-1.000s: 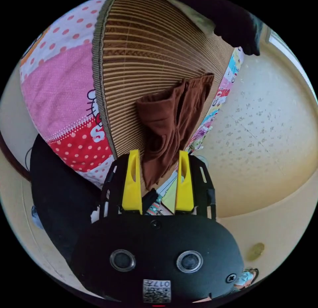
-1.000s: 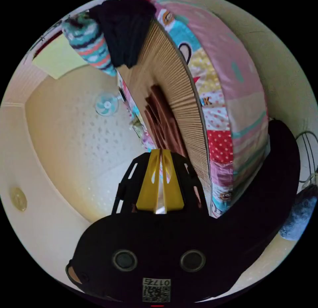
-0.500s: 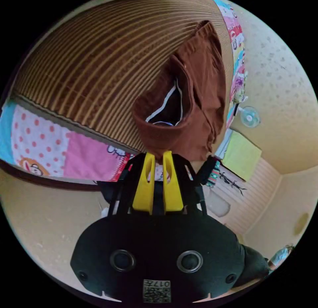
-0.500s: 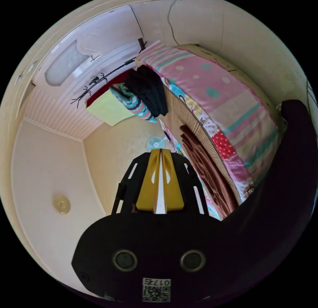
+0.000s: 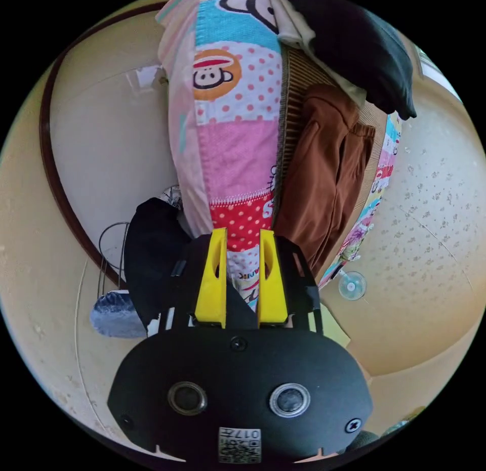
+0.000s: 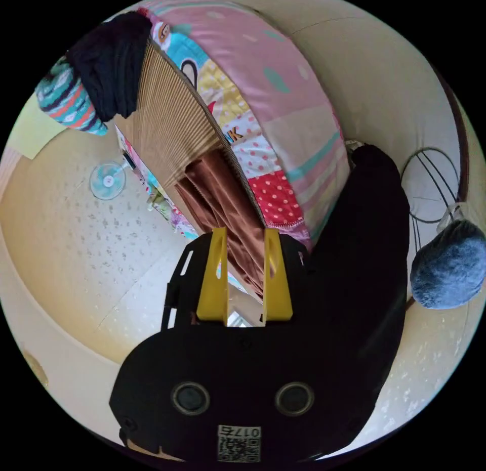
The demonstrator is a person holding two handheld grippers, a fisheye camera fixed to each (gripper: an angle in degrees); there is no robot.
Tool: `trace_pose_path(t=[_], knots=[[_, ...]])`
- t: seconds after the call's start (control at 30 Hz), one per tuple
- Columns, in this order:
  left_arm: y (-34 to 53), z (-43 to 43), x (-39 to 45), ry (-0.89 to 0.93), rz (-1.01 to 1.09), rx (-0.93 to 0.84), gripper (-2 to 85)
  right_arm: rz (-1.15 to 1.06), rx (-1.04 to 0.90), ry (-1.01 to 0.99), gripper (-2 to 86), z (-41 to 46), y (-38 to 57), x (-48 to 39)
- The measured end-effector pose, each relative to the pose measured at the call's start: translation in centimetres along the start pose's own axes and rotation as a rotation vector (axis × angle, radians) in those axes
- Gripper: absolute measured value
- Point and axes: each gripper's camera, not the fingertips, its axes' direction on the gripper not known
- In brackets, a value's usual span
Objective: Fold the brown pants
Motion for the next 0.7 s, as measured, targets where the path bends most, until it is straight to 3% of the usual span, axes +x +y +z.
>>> trace_pose_path(t=[0.2,0.37,0.5,0.63,0.7], knots=[[8.4,-5.8,-4.8,0.024,-0.154,0.115,9.8,-0.134,-0.139,0.359,13.5,3.3,-3.9,-9.5],[12.7,-9.9,-4.7,0.048,-0.197,0.204,9.1,-0.172,-0.191,0.467,12.0,4.0,-5.9,-12.8],[14.8,-10.2,-1.2,0.059,-0.121,0.211,8.8,-0.196,-0.287,0.529,4.4,4.6,-6.1,-14.7],[15.2,-7.7,2.6,0.018,-0.035,0.141,8.9,-0.343,-0.5,0.393,1.6,5.0,-4.2,-18.6],[15.1,-5.7,4.5,0.029,0.017,0.095,9.2,-0.559,-0.688,0.278,0.9,3.5,-0.8,-22.9]])
